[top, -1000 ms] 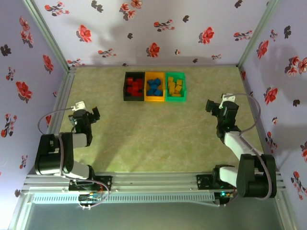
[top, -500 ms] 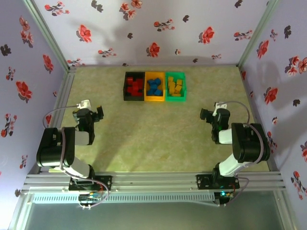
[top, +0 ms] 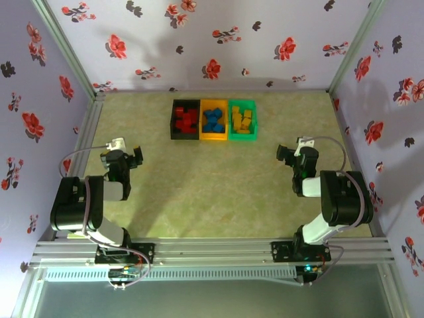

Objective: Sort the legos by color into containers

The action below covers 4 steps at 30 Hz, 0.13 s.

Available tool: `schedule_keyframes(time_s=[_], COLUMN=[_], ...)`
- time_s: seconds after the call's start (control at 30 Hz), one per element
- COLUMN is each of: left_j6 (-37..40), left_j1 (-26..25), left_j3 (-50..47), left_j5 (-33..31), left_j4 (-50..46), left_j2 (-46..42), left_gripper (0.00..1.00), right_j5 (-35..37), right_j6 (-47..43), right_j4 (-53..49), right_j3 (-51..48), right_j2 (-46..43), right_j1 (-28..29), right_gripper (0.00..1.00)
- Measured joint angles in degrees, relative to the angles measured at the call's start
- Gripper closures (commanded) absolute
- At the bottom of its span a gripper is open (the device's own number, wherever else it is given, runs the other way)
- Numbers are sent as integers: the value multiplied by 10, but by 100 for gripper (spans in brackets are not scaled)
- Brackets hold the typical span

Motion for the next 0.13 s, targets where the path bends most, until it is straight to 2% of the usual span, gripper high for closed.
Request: schedule_keyframes(time_s=[0.13], left_j6=[0], left_j1=[0], left_j3=[0], left_j5=[0], left_j4=[0], left_j2=[0], left_gripper=[0], right_j5=[0], right_j6=[0], right_j4=[0], right_j3=[0], right_j2=[0], right_j1=[0], right_gripper=[1])
